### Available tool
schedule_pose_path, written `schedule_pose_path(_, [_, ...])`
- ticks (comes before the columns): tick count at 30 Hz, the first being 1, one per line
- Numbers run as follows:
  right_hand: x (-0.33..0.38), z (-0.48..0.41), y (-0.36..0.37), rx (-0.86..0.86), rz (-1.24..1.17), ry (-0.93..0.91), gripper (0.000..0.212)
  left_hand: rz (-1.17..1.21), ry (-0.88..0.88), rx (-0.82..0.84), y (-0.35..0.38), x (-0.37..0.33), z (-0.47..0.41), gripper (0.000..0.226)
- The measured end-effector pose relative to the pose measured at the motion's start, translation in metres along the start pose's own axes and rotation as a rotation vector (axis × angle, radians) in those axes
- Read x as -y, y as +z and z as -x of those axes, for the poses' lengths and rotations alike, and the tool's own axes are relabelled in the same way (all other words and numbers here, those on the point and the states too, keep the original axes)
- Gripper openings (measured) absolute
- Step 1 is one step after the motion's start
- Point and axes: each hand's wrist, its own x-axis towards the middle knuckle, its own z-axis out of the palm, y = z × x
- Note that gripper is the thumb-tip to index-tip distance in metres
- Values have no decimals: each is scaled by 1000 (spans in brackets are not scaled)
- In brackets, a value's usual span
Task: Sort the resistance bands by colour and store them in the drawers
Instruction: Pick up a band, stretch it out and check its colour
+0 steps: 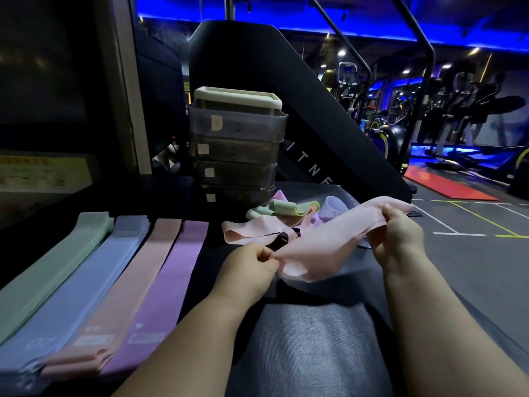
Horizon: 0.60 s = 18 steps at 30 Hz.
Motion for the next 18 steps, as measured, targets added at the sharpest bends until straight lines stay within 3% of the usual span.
schedule_pose_path(3, [0, -7, -3, -39, -22, 19, 34, 414, -74, 92, -3, -8, 3, 17])
schedule_pose_path(6, [-1, -10, -5, -53, -41, 33, 33, 609, -183, 194, -7, -14, 7, 21])
schedule_pose_path(10, [1, -13, -7, -77, -51, 35, 25, 571, -235, 198, -7, -15, 6, 21])
schedule_pose_path(14, [1, -12, -7, -93, -12, 37, 26, 437, -167, 152, -5, -12, 5, 26])
schedule_pose_path(18, [2, -13, -8, -84, 14, 58, 10, 405, -131, 126, -2, -11, 6, 8])
